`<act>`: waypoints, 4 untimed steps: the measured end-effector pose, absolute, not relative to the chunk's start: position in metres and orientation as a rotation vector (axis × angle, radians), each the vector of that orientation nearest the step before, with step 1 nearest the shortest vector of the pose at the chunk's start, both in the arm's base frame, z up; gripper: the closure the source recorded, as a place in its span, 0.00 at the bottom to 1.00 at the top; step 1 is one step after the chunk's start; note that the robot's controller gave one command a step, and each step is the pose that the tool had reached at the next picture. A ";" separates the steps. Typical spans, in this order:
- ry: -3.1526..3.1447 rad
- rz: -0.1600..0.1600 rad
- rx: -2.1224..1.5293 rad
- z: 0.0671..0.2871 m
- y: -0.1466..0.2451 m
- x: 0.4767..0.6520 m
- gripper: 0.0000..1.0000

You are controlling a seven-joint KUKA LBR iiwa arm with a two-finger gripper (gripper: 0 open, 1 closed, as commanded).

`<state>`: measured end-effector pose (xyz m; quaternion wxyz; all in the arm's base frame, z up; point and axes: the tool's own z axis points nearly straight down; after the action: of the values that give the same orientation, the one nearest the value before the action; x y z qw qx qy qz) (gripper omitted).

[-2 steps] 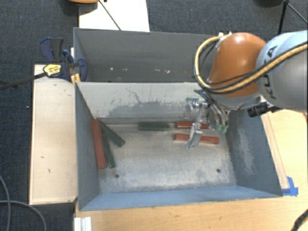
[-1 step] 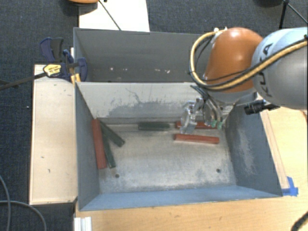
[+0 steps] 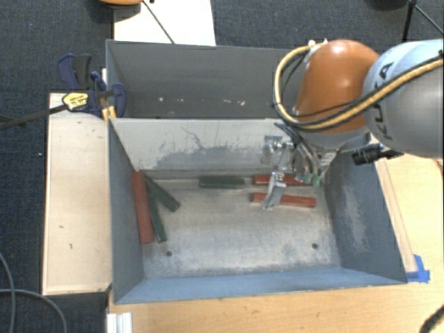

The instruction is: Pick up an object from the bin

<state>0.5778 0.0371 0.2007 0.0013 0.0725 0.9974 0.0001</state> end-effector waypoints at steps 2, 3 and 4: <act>3.119 0.000 0.357 0.099 0.001 0.573 1.00; 3.120 0.000 0.354 0.099 0.001 0.573 0.00; 3.120 0.000 0.354 0.099 0.001 0.573 0.00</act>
Offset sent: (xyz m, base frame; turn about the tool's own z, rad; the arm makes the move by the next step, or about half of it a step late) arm -0.0051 -0.0355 -0.1023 0.0910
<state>0.5733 0.0014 0.0989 0.0010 0.1126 0.9936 0.0000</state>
